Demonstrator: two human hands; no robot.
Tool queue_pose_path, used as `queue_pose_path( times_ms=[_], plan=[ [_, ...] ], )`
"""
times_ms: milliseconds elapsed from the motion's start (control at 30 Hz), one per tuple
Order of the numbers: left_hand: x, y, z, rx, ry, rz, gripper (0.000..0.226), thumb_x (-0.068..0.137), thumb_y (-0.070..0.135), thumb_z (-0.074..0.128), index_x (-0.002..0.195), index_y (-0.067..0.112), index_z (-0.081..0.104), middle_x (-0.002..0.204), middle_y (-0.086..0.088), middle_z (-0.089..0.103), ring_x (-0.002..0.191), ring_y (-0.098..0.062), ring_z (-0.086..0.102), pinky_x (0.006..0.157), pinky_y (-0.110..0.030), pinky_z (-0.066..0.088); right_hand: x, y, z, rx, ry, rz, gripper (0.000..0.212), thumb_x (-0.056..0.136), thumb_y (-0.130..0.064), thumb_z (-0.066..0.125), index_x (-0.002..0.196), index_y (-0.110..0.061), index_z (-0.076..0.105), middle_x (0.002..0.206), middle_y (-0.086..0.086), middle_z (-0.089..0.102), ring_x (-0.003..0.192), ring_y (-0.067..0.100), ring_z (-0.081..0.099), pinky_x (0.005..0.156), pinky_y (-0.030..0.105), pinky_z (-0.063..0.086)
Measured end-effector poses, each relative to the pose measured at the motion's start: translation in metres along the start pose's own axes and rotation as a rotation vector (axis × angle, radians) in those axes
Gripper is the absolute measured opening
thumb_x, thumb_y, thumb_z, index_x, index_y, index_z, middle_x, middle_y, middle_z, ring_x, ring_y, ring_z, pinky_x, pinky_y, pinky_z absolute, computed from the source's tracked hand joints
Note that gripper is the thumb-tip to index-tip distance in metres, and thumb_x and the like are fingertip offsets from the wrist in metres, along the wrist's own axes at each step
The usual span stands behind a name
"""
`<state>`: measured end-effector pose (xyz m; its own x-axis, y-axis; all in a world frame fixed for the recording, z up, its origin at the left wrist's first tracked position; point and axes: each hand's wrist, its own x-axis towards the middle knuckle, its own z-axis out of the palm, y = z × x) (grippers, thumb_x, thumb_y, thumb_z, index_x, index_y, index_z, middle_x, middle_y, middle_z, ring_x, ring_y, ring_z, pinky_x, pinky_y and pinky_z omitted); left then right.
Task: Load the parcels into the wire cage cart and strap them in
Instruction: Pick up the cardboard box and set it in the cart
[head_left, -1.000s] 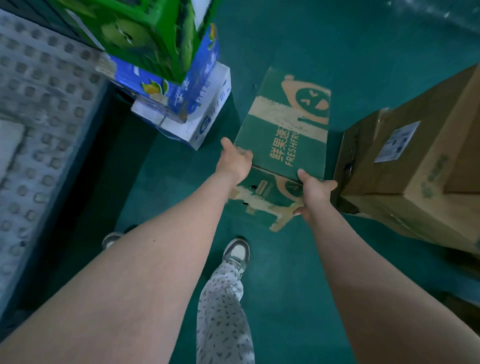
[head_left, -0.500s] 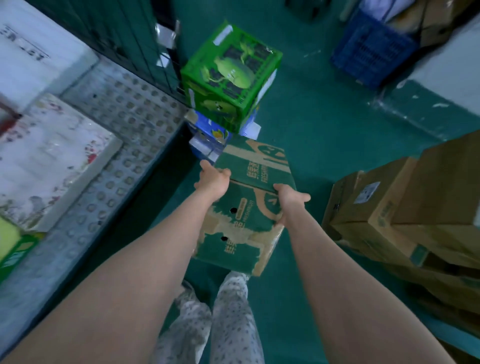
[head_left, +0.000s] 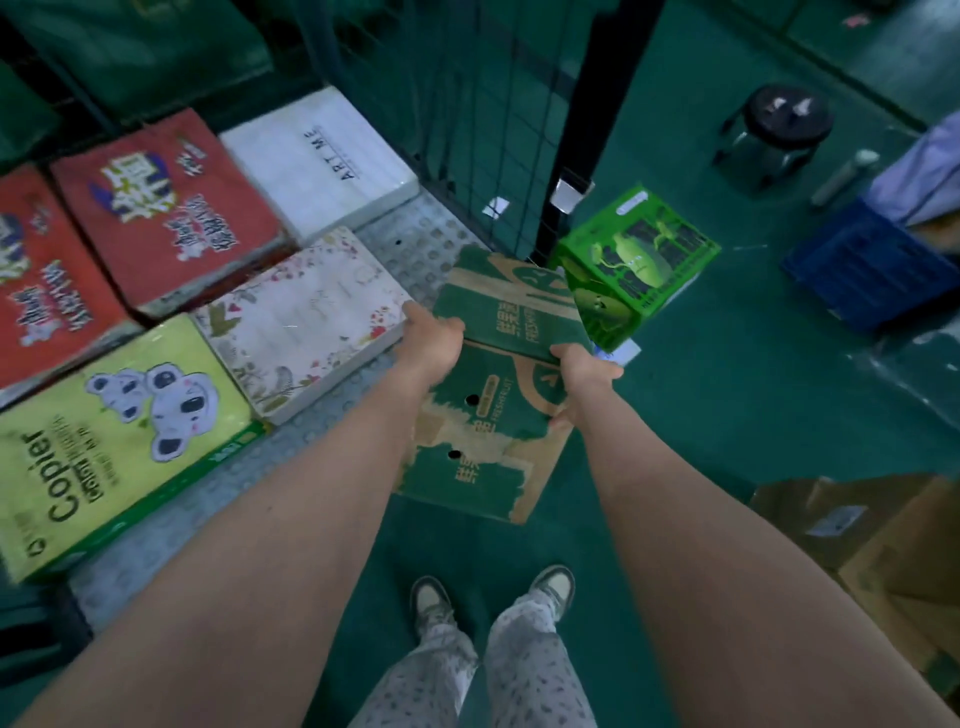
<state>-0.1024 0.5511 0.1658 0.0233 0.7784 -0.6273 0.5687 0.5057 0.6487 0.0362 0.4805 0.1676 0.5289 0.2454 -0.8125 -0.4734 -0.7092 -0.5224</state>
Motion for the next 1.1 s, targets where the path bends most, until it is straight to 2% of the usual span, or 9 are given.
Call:
queue_pose_path(
  times_ms=[200, 400, 533, 633, 733, 833, 933, 1000, 1100],
  plan=[
    [0.008, 0.011, -0.049, -0.154, 0.115, -0.019, 0.055, 0.094, 0.032, 0.044, 0.137, 0.013, 0.016, 0.122, -0.012, 0.048, 0.114, -0.036, 0.048, 0.092, -0.049, 0.047, -0.014, -0.035, 0.047, -0.122, -0.074, -0.181, 0.078, 0.083, -0.030, 0.063, 0.138, -0.006, 0.014, 0.141, 0.015, 0.037, 0.121, 0.036, 0.045, 0.099, 0.058, 0.039],
    [0.041, 0.024, -0.047, -0.367, 0.257, 0.091, 0.023, 0.096, 0.024, 0.045, 0.108, 0.009, 0.031, 0.083, -0.001, 0.046, 0.075, -0.021, 0.052, 0.058, -0.032, 0.043, 0.011, -0.087, 0.078, -0.222, -0.110, -0.352, 0.063, 0.085, -0.028, 0.062, 0.131, -0.007, 0.024, 0.138, 0.012, 0.039, 0.116, 0.034, 0.048, 0.096, 0.052, 0.044],
    [0.081, 0.039, -0.031, -0.446, 0.368, 0.112, 0.019, 0.097, 0.022, 0.046, 0.096, 0.012, 0.029, 0.083, 0.000, 0.044, 0.075, -0.018, 0.048, 0.060, -0.032, 0.040, 0.049, -0.130, 0.103, -0.285, -0.159, -0.444, 0.059, 0.087, -0.023, 0.061, 0.130, -0.005, 0.025, 0.138, 0.013, 0.040, 0.116, 0.033, 0.049, 0.096, 0.045, 0.045],
    [0.116, 0.048, -0.013, -0.510, 0.421, 0.101, 0.020, 0.096, 0.020, 0.048, 0.095, 0.012, 0.030, 0.081, -0.002, 0.043, 0.070, -0.017, 0.045, 0.053, -0.027, 0.036, 0.089, -0.159, 0.123, -0.335, -0.193, -0.501, 0.060, 0.090, -0.017, 0.058, 0.136, -0.002, 0.022, 0.141, 0.011, 0.038, 0.120, 0.029, 0.046, 0.092, 0.031, 0.039],
    [0.152, 0.050, 0.005, -0.572, 0.461, 0.070, 0.022, 0.095, 0.017, 0.050, 0.095, 0.012, 0.029, 0.084, -0.003, 0.044, 0.072, -0.017, 0.045, 0.059, -0.028, 0.039, 0.124, -0.178, 0.142, -0.415, -0.235, -0.548, 0.066, 0.092, -0.016, 0.056, 0.142, -0.002, 0.015, 0.143, 0.011, 0.037, 0.125, 0.027, 0.044, 0.100, 0.031, 0.037],
    [0.184, 0.047, 0.013, -0.589, 0.486, 0.040, 0.022, 0.096, 0.017, 0.051, 0.094, 0.011, 0.029, 0.082, -0.001, 0.045, 0.069, -0.015, 0.045, 0.056, -0.025, 0.039, 0.152, -0.187, 0.159, -0.496, -0.291, -0.604, 0.058, 0.092, -0.016, 0.056, 0.137, -0.002, 0.024, 0.139, 0.013, 0.042, 0.122, 0.026, 0.047, 0.104, 0.036, 0.039],
    [0.222, 0.036, 0.023, -0.591, 0.505, 0.031, 0.025, 0.096, 0.014, 0.051, 0.083, 0.018, 0.030, 0.075, 0.001, 0.042, 0.060, -0.012, 0.041, 0.047, -0.019, 0.034, 0.186, -0.188, 0.180, -0.515, -0.303, -0.619, 0.034, 0.092, -0.011, 0.055, 0.116, -0.009, 0.031, 0.121, 0.010, 0.050, 0.106, 0.021, 0.052, 0.091, 0.028, 0.043],
    [0.238, 0.029, 0.032, -0.579, 0.500, 0.044, 0.024, 0.096, 0.012, 0.051, 0.084, 0.018, 0.031, 0.075, 0.002, 0.042, 0.058, -0.009, 0.039, 0.042, -0.014, 0.034, 0.209, -0.186, 0.190, -0.516, -0.292, -0.628, 0.031, 0.090, -0.006, 0.055, 0.104, -0.011, 0.028, 0.107, 0.007, 0.049, 0.094, 0.019, 0.050, 0.081, 0.026, 0.042],
    [0.249, 0.021, 0.051, -0.516, 0.461, 0.030, 0.023, 0.093, 0.008, 0.056, 0.092, 0.012, 0.033, 0.078, 0.002, 0.044, 0.063, -0.008, 0.044, 0.046, -0.009, 0.039, 0.243, -0.183, 0.194, -0.552, -0.240, -0.602, 0.033, 0.090, -0.004, 0.054, 0.108, -0.012, 0.028, 0.107, 0.007, 0.042, 0.096, 0.017, 0.045, 0.081, 0.024, 0.037]
  ],
)
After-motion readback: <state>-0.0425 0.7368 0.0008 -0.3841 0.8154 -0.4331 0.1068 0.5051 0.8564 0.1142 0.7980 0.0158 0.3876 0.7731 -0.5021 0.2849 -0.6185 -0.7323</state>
